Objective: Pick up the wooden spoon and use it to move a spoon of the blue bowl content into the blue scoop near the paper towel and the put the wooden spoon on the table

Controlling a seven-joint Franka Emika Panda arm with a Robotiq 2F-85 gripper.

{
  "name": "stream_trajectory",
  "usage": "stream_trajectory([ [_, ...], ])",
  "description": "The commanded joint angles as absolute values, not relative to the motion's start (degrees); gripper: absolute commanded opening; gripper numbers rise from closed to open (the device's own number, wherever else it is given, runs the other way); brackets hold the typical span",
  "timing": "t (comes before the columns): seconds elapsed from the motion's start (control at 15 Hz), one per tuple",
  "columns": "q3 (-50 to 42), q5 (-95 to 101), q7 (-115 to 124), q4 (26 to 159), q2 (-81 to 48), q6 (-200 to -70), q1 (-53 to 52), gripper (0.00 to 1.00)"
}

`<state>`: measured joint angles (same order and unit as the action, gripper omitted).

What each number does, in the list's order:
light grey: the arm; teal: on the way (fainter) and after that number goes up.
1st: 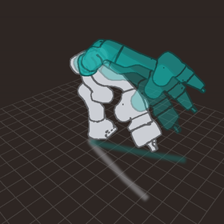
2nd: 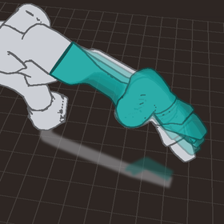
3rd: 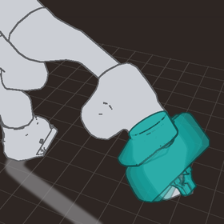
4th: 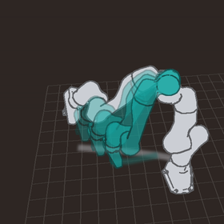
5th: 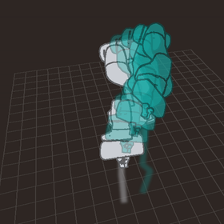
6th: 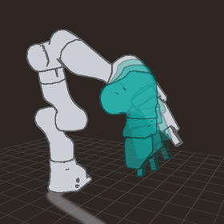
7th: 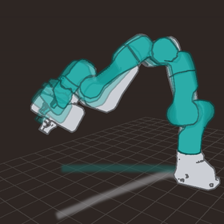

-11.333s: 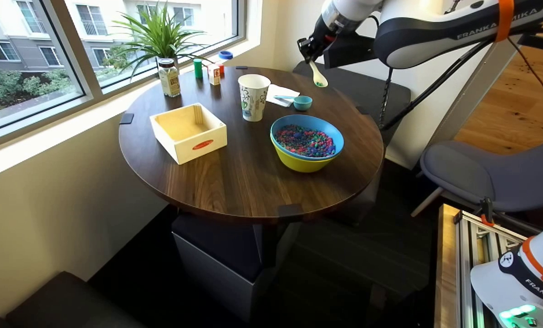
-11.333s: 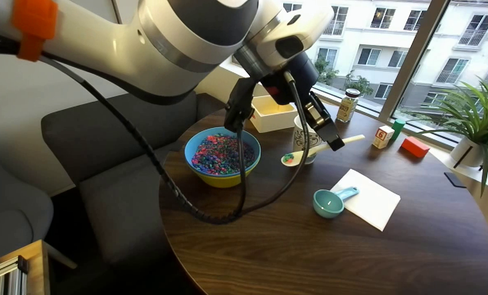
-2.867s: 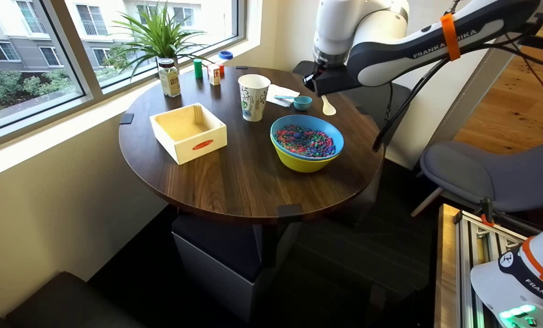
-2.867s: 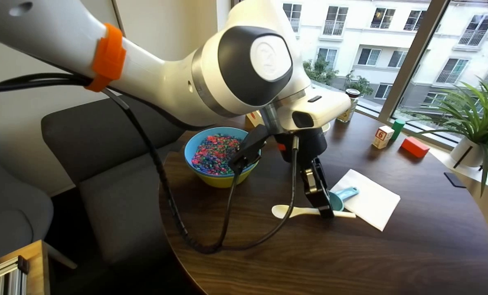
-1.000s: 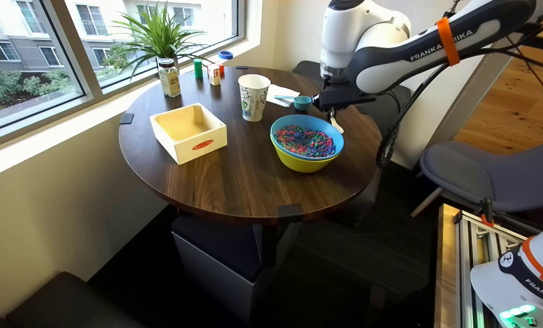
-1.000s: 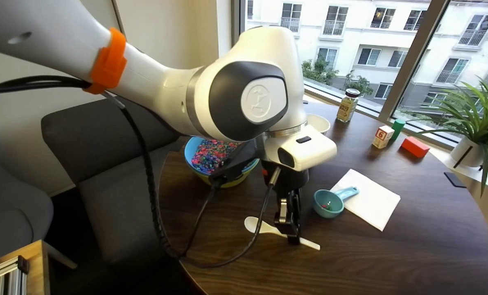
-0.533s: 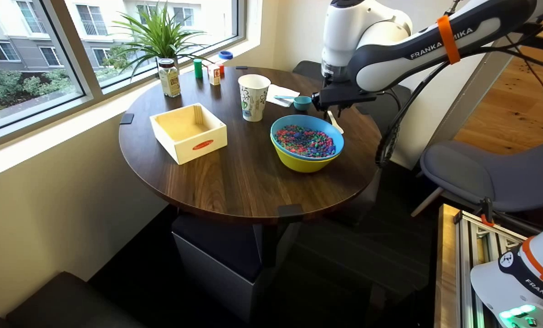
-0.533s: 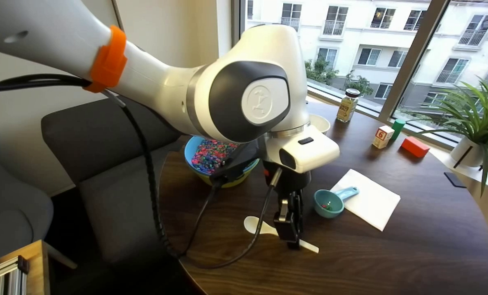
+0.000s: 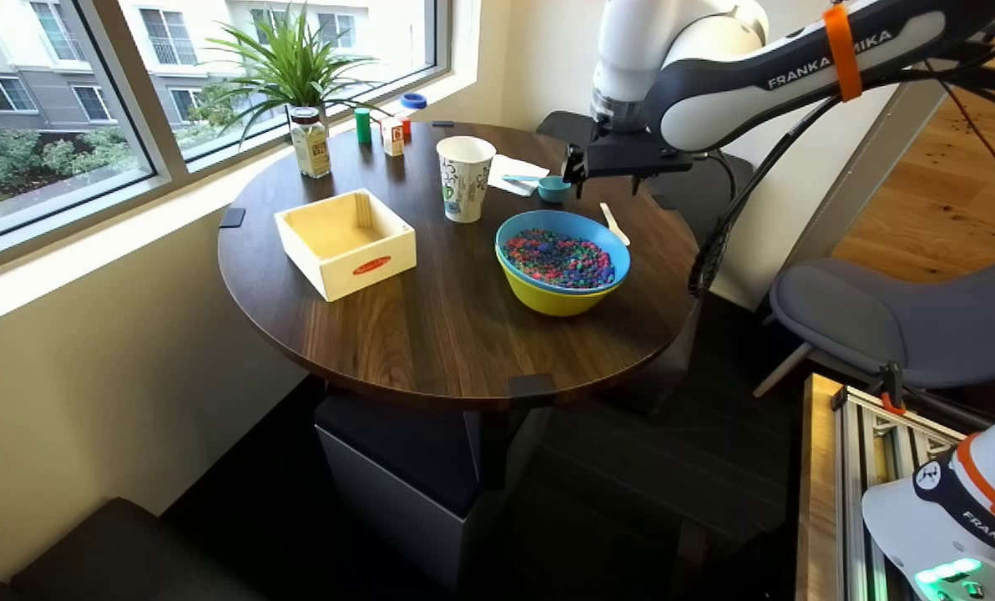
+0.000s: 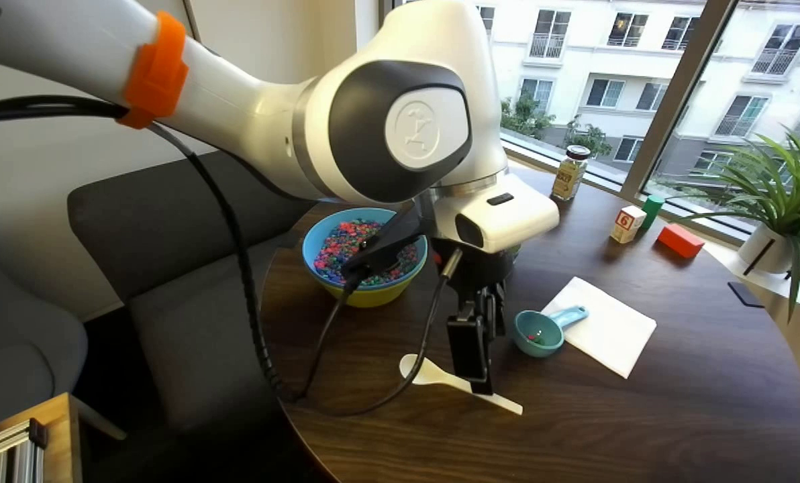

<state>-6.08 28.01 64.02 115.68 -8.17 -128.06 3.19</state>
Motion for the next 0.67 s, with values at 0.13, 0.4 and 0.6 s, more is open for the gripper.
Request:
stream_trajectory([
  [0.13,-5.9,25.7,64.5,116.5,-4.7,-125.3,2.3,1.00],
  [0.4,-5.2,24.9,64.2,116.6,-2.8,-122.0,2.0,1.00],
  [0.6,-4.6,24.9,64.4,116.0,-1.9,-119.2,1.9,1.00],
])
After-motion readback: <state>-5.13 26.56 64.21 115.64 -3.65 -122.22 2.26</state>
